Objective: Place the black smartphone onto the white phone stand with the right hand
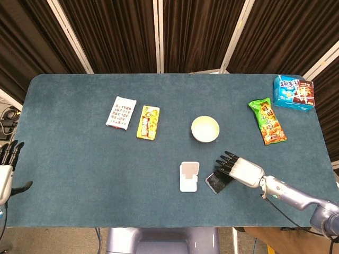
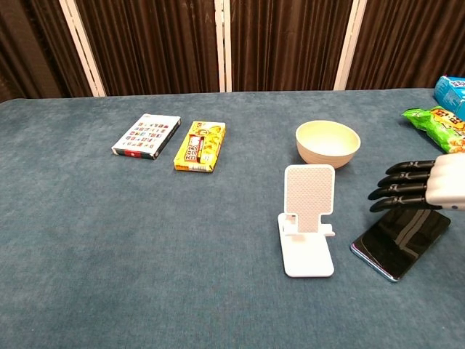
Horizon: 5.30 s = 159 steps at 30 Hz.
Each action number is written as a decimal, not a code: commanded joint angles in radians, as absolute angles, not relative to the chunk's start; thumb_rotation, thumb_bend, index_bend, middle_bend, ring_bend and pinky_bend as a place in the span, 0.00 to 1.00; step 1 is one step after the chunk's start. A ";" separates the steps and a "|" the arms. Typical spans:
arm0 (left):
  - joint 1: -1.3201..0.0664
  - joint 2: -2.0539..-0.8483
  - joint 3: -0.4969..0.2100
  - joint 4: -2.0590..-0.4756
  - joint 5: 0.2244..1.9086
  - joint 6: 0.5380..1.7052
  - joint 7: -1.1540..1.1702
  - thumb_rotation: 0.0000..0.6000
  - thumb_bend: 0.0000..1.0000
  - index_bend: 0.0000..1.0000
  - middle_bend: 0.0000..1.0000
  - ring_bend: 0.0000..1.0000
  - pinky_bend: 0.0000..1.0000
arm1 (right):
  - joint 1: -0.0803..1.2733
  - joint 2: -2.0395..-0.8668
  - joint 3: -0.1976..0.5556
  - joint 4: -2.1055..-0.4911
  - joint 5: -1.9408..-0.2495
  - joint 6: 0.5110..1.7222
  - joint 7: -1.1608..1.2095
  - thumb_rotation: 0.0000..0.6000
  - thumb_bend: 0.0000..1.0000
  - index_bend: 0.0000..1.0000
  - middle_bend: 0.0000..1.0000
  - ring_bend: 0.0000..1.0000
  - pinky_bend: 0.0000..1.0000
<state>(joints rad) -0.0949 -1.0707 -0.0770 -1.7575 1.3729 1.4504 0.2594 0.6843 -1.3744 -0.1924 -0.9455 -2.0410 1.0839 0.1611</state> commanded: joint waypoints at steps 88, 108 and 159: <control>-0.116 -1.061 -0.084 -1.747 1.314 1.416 0.229 1.00 0.00 0.00 0.00 0.00 0.00 | 0.859 -1.222 -0.020 -1.395 -2.271 1.064 -1.060 1.00 0.45 0.55 0.52 0.31 0.21; -0.122 -1.062 -0.086 -1.744 1.298 1.409 0.230 1.00 0.00 0.00 0.00 0.00 0.00 | 0.885 -1.266 0.007 -1.392 -2.264 0.959 -1.096 1.00 0.45 0.55 0.52 0.29 0.19; -0.121 -1.061 -0.076 -1.750 1.311 1.419 0.234 1.00 0.00 0.00 0.00 0.00 0.00 | 0.803 -1.259 -0.016 -1.408 -2.242 1.043 -1.087 1.00 0.39 0.14 0.00 0.00 0.04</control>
